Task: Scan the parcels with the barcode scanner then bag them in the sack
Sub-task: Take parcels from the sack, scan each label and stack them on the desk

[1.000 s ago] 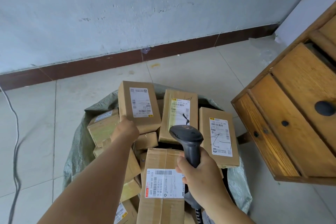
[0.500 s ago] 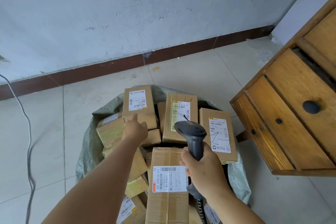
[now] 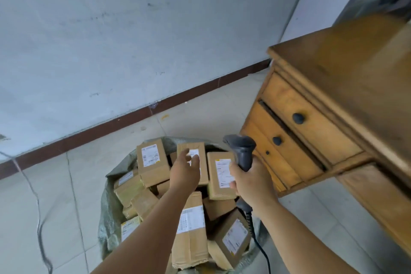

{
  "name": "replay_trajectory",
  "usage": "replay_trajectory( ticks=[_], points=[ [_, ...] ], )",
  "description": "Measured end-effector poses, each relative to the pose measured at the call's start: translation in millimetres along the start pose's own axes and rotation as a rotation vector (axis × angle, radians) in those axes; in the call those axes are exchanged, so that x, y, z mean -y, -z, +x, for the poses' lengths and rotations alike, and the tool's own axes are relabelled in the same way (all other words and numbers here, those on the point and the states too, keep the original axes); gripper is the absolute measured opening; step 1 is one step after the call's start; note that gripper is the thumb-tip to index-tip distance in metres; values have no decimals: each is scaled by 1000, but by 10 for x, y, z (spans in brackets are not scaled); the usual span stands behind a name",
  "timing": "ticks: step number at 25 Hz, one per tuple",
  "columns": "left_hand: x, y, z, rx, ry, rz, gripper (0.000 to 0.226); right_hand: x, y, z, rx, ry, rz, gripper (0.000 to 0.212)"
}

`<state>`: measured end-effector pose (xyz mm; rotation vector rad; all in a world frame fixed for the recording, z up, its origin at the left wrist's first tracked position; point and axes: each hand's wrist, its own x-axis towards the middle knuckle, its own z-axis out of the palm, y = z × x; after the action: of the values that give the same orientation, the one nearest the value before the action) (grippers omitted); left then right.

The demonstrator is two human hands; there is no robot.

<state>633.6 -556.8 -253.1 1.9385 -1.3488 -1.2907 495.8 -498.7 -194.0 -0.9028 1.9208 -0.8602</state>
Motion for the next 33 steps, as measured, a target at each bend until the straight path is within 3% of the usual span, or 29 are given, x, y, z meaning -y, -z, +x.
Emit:
replay_trajectory(
  ticks=[6,12,20,25,33],
  points=[
    [-1522,-394,-856,105,-284,-16,46,511,1506,-313,-139,4,37,28],
    [-2752,-1442,-1774,191,-487,28,49,593,3287,-512,-297,21,143,23],
    [-3930,-3040,-2711,274,-609,108,51,299,5500,-796,-448,0,238,15],
    [-4412,-3807,-2935,377,-716,211,55,171,6377,-821,-532,-43,328,13],
    [-5078,-4844,-2650,553,-865,353,60,199,7160,-443,-626,-96,419,8]
  ],
)
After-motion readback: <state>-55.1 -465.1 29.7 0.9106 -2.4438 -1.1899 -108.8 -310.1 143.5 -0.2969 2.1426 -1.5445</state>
